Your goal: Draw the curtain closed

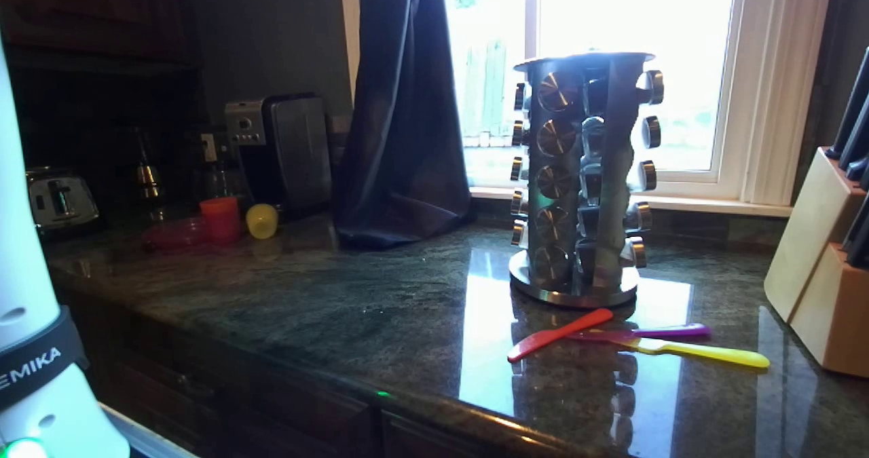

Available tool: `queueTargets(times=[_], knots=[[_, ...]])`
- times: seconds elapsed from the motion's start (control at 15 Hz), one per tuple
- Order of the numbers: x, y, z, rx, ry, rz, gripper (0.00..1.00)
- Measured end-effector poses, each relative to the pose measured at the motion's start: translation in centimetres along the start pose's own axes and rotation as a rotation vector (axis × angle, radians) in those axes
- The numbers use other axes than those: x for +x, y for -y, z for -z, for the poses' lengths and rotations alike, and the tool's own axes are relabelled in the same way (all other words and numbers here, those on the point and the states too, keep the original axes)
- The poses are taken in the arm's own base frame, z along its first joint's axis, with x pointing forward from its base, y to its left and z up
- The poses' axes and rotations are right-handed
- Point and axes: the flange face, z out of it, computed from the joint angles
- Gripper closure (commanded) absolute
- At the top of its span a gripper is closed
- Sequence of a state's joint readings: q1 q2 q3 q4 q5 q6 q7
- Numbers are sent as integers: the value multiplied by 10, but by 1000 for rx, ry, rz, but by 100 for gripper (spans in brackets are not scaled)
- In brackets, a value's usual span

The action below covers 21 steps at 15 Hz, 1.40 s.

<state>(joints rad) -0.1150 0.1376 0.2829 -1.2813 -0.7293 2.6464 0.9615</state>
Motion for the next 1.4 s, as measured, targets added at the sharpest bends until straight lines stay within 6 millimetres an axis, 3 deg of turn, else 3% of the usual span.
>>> queueTargets(times=[0.4, 0.6, 1.07, 1.4], knots=[[16, -16, 2, -105, 38, -30, 100], [30, -33, 5, -160, 40, -51, 100], [65, -118, -9, -326, -14, -111, 100], [77, -178, -24, -446, -59, -181, 100]])
